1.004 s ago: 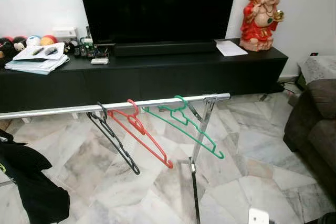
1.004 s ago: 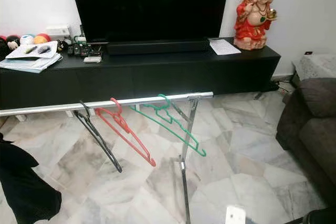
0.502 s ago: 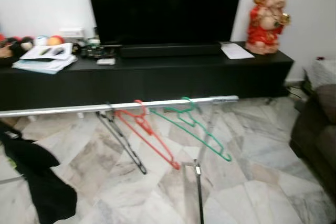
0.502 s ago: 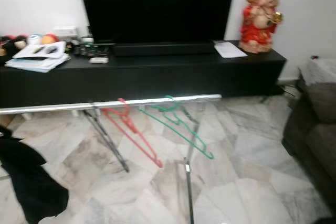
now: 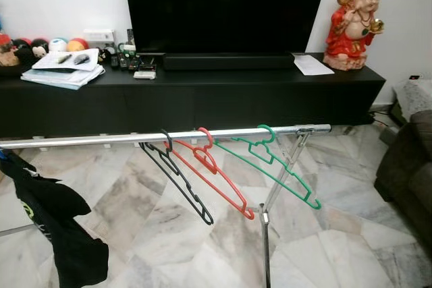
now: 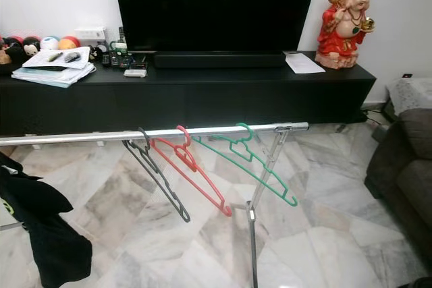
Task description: Hang hanger
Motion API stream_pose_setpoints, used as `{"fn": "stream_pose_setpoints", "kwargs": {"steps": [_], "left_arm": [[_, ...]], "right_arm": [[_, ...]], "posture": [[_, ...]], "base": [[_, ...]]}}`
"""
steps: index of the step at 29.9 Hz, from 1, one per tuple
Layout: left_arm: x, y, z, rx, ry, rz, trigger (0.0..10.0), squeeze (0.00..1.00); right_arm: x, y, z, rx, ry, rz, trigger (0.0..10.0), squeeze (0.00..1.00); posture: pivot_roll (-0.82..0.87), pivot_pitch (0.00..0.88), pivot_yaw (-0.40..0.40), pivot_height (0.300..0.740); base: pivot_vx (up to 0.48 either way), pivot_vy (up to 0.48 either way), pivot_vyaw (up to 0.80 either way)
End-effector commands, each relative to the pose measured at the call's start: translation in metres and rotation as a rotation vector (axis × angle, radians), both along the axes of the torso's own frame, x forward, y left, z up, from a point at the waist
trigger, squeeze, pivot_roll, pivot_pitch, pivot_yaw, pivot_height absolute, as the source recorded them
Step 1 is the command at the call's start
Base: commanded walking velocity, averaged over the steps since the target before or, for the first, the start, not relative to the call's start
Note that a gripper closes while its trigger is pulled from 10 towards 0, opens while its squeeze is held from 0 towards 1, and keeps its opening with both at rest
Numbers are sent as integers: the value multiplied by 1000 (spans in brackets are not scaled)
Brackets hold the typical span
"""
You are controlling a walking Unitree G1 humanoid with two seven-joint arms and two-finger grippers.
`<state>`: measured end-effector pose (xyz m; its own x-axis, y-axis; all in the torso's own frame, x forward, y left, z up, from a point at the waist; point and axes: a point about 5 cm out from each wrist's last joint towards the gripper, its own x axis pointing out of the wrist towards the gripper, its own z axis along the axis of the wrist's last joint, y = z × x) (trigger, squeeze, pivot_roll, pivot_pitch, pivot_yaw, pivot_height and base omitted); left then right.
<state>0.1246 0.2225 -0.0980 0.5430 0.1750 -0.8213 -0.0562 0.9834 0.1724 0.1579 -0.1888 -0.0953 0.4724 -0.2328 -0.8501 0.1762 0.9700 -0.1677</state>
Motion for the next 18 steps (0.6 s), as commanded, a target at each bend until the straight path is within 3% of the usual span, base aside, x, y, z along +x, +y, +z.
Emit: {"fn": "stream_pose_setpoints", "kwargs": {"steps": [1, 4, 8, 12, 15, 18], "left_arm": [[9, 3, 5, 10, -57, -2, 10000, 0], [92, 29, 55, 53, -319, -58, 10000, 0], [116, 21, 73, 30, -446, -68, 10000, 0], [129, 16, 90, -21, -580, -64, 10000, 0], [134, 14, 98, -31, -633, -84, 10000, 0], [141, 6, 119, -22, -744, -126, 10000, 0]], "right_arm": [[2, -1, 1, -4, -4, 18, 10000, 0], [2, 0, 1, -2, -4, 18, 10000, 0], [0, 0, 0, -1, 4, 17, 10000, 0], [-3, -1, -1, -5, 13, 24, 10000, 0], [-3, -3, -1, -7, 16, 26, 10000, 0], [-2, -4, -1, -5, 14, 25, 10000, 0]], "posture": [[98, 0, -1, 740], [96, 0, 1, 740], [99, 0, 1, 740], [109, 0, -7, 740], [109, 0, -6, 740], [111, 0, -8, 740]], "base": [[0, 0, 0], [0, 0, 0], [0, 0, 0], [0, 0, 0], [0, 0, 0], [0, 0, 0]]}}
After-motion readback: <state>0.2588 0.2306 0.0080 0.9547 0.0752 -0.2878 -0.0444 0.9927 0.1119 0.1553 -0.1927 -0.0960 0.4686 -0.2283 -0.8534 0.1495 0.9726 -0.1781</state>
